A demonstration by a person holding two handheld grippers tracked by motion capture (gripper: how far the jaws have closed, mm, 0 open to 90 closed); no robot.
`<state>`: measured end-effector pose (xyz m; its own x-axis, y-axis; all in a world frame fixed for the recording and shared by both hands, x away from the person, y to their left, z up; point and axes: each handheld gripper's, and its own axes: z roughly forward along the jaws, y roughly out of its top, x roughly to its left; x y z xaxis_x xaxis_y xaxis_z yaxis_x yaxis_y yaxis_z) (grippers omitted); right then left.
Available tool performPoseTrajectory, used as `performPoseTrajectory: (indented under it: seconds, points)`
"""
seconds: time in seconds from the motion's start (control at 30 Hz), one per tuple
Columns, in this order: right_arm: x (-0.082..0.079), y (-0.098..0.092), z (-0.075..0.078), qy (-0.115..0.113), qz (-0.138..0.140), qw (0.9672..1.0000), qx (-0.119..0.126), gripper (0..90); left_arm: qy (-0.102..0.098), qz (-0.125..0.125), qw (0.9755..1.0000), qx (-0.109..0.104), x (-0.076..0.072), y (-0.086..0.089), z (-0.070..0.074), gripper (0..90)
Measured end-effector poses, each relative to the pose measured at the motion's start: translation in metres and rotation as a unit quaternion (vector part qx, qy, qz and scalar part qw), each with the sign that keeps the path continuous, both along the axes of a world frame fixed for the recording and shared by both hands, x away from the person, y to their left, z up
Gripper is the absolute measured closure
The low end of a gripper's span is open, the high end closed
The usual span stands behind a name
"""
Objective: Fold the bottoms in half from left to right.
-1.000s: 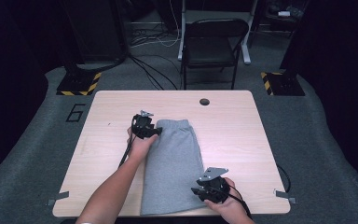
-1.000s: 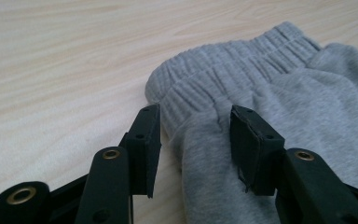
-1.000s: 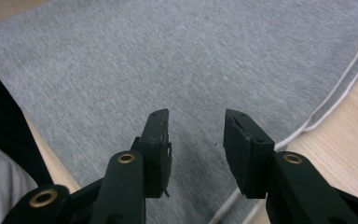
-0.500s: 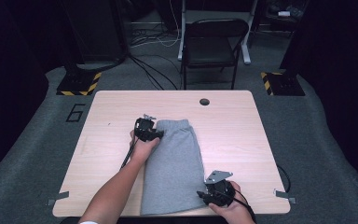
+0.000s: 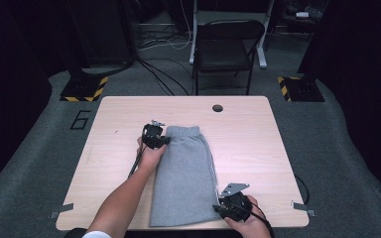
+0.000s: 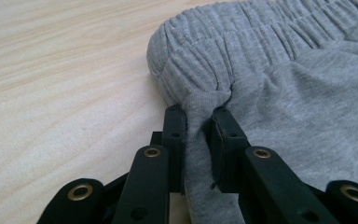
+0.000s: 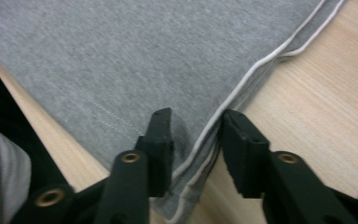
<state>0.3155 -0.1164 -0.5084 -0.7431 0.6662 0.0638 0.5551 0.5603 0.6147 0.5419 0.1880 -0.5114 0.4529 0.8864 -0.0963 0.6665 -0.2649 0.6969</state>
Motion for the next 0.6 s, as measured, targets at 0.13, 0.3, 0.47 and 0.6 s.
performPoseTrajectory:
  seconds: [0.13, 0.3, 0.47, 0.6]
  points:
    - [0.0012, 0.0032, 0.0008, -0.006, 0.017, 0.9998, -0.005, 76.2, 0.008, -0.001, 1.0000, -0.001, 0.0055, -0.0007, 0.0015, 77.5]
    - [0.0004, 0.0074, 0.0012, 0.001, 0.022, 0.9998, 0.003, 78.6, 0.001, -0.005, 1.0000, 0.002, 0.0097, -0.0033, 0.0028, 77.2]
    - [-0.0001, 0.0067, 0.0017, -0.001, 0.017, 0.9998, 0.007, 76.3, 0.004, -0.006, 1.0000, -0.002, 0.0094, -0.0022, 0.0029, 76.0]
    - [-0.0003, 0.0043, 0.0032, -0.004, 0.022, 0.9997, 0.007, 69.5, 0.000, -0.005, 0.9999, -0.010, 0.0088, -0.0026, 0.0023, 71.2]
